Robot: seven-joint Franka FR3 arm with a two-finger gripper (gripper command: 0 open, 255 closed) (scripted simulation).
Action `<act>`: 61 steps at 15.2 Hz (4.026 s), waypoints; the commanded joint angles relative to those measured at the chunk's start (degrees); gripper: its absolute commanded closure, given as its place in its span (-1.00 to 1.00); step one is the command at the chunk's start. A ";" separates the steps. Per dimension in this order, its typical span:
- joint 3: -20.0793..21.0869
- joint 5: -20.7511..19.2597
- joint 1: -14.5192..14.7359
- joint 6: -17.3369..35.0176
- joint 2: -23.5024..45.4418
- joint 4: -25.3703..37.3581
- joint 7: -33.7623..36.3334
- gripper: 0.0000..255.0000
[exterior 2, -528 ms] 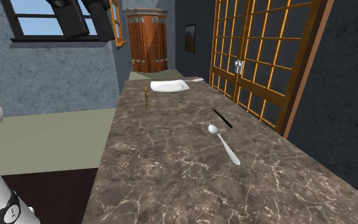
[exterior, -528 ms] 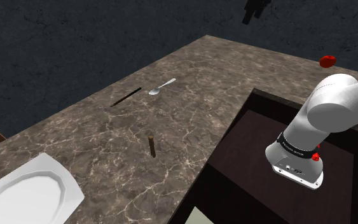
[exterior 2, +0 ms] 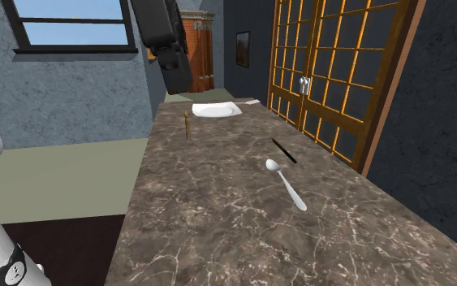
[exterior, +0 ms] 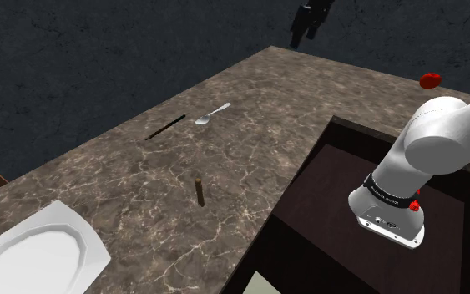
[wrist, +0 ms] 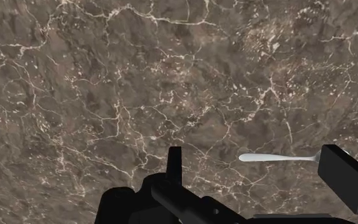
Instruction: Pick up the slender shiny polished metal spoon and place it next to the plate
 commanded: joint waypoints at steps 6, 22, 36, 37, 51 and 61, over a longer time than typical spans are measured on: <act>4.32 1.47 1.83 9.54 10.34 0.07 5.07 -1.00; 12.16 -2.82 5.00 24.31 41.17 14.07 17.44 -1.00; 12.34 -8.37 8.21 30.11 58.80 24.59 23.35 -1.00; 12.28 -8.48 8.24 30.44 59.10 24.55 23.42 -1.00; 12.28 -8.48 8.24 30.43 59.11 24.57 23.42 1.00; 12.83 -7.15 7.91 26.01 56.37 26.37 22.26 1.00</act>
